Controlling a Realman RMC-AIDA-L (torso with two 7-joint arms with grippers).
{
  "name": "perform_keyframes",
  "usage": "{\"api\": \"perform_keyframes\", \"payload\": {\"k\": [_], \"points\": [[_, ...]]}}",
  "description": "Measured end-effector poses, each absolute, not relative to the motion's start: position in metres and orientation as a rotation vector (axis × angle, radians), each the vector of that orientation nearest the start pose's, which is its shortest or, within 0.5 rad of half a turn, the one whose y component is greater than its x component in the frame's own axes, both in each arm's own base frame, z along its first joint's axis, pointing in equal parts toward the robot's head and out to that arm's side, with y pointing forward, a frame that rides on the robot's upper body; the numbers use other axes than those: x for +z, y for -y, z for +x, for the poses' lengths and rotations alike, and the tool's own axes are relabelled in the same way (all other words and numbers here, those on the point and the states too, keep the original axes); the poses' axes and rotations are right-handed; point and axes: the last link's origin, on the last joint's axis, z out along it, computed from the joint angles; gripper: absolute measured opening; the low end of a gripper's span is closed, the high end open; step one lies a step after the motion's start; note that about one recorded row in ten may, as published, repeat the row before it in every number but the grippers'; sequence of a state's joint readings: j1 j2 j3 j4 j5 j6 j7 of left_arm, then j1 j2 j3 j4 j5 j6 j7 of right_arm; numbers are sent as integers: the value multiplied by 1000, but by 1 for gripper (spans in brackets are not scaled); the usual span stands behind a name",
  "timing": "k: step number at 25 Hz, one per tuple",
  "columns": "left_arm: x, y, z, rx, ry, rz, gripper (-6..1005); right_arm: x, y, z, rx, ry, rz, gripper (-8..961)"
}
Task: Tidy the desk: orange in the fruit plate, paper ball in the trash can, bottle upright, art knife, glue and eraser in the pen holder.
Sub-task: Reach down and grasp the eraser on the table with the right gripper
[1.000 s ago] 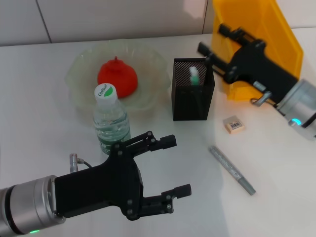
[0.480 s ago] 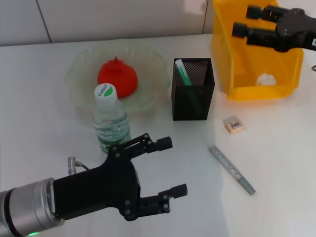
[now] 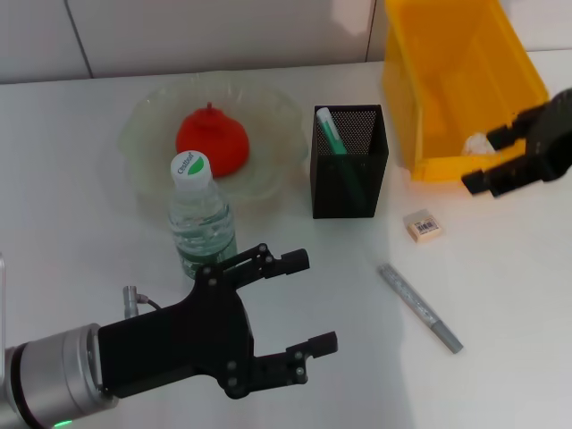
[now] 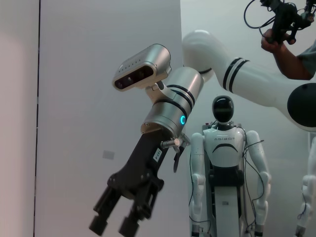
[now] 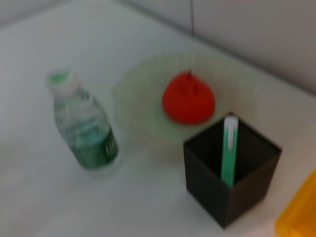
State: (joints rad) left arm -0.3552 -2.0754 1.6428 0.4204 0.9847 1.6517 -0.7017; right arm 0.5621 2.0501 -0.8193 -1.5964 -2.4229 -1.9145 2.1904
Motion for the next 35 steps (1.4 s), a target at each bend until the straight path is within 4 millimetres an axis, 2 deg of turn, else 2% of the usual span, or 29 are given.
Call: {"api": "perform_keyframes", "payload": {"k": [2,4,7,12,18,25,35], "points": [[-70,-237,-223,-1303,46,-2693,785,112,-336,186,-257,-787,-2647,775],[-70,-237,-223,-1303,47,-2693,785,106,-343,186,-380,-903,-2591,775],[-70,-237,-223,-1303,49,-2693,785,96,-348,186,-459,-1019,-2546,775],[-70,-236,-223,-1304,53,-2692,785,64,-352,185,-526,-1132,-2507,775],[-70,-235,-225,-1300,52,-2689,785,41,-363,197,-524,-1264,-2369,775],[-69,-236,-225,-1296,43,-2691,785,31,-371,206,-478,-1374,-2279,775],[-69,-239,-221,-1299,20,-2701,785,19,-382,212,-449,-1406,-2237,774]]}}
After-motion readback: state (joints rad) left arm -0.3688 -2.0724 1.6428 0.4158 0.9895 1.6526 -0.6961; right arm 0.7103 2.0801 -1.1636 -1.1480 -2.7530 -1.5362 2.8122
